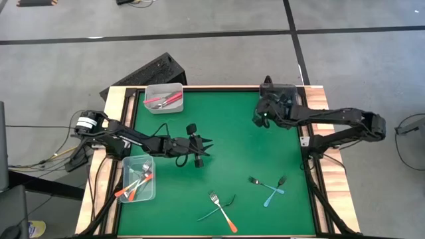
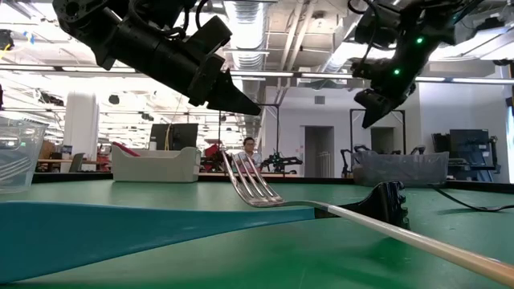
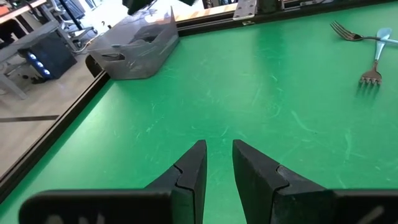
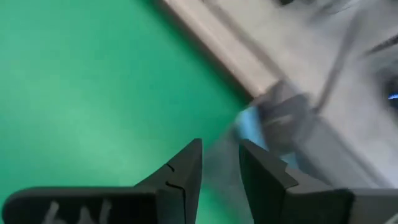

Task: Sort silverware by color (type)
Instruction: Put the blue fork into the black bin

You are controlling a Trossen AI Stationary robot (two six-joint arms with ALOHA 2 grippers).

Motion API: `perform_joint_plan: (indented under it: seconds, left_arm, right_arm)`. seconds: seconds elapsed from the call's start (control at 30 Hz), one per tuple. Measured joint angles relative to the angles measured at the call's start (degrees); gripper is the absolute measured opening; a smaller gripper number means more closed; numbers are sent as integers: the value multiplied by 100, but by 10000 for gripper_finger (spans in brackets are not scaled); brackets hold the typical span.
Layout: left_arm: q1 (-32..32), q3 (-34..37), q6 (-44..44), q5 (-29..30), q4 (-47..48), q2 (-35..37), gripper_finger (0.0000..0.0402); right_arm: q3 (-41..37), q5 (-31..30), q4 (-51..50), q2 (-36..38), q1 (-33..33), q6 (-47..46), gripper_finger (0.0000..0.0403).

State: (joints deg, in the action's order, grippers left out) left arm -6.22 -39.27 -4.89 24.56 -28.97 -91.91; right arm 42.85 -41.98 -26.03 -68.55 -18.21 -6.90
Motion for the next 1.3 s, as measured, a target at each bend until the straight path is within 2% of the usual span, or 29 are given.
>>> perform_joint_plan:
  seconds: [0.07,0.2,0.33,0.63,0.83,1.1,1.3]
  left_arm:
    - [0,0,4,0,0,-1,67]
    - [0,0,20,-35,1,-1,67]
    - [0,0,0,-138,0,-1,67]
    - [0,0,13,-129,-2,-1,67]
    - [0,2,215,-125,-45,-3,67]
    - [4,2,405,-119,-115,-3,67]
    - [7,2,409,-116,-166,-3,67]
  right_arm:
    - [0,375,-182,2,154,-319,130]
    - [0,1551,-658,2,531,-1101,130]
    - [0,2382,-1000,2,1188,-1847,129]
    - [0,2448,-1022,-159,3173,-3377,129]
    - [0,2450,-901,-853,4344,-3522,130]
    - [239,2611,-781,-1738,5033,-4095,165]
    - [369,3186,-689,-1902,5517,-4145,198]
